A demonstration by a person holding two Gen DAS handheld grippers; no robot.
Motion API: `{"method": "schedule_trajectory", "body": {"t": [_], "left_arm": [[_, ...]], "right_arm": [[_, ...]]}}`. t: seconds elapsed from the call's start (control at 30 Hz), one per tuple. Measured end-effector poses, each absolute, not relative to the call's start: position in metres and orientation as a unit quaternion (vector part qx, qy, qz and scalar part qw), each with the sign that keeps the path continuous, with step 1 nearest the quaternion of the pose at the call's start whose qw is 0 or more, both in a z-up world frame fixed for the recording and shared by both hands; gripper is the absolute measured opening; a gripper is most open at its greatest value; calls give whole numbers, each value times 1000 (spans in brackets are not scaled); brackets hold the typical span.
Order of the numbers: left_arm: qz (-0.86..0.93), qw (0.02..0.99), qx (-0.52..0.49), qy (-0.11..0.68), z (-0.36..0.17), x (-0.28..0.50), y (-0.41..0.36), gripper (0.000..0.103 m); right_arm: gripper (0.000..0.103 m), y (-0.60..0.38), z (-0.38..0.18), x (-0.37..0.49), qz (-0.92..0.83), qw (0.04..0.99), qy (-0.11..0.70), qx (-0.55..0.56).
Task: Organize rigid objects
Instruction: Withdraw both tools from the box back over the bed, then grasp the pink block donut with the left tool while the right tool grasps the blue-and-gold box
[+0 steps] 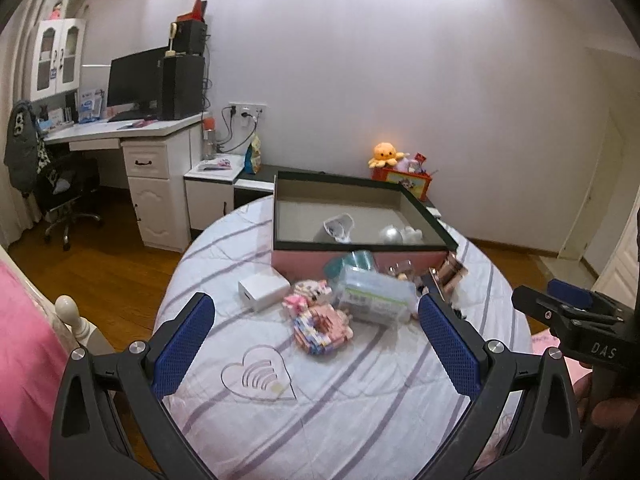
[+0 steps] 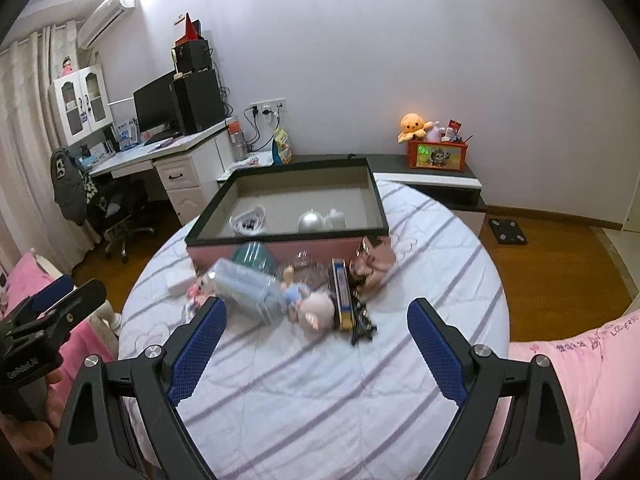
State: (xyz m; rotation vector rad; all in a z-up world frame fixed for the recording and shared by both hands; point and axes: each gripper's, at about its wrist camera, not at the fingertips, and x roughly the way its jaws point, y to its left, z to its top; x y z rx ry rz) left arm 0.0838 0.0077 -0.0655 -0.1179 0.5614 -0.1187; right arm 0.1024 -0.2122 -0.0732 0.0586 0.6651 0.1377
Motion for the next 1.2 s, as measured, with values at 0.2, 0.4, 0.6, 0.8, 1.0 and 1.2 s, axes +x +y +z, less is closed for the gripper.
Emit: {"method": "schedule_trajectory", "body": {"t": [0.2, 0.4, 0.6, 0.8, 1.0, 1.2], "left_arm": [[-64, 955, -59, 282, -70, 78, 3, 103], [-58, 953, -59, 292, -78, 82, 3, 103], [-59, 939, -59, 333, -102, 99, -1, 103], [-58, 929, -61, 361, -122, 119, -6, 103], [-54, 918, -60, 387, -141, 141, -12, 103], [-48, 907, -63, 413, -159, 164, -17, 103]], "right_arm": [[93, -218, -84, 93, 59, 939, 337, 36], [93, -221, -88, 97, 54, 937, 342, 40], [93, -219, -101, 108, 57, 930, 361, 39], [93, -220, -117, 126, 67, 921, 381, 42], [93, -230, -135, 145, 55, 913, 402, 45], [91, -246, -147, 160, 48, 907, 413, 58]]}}
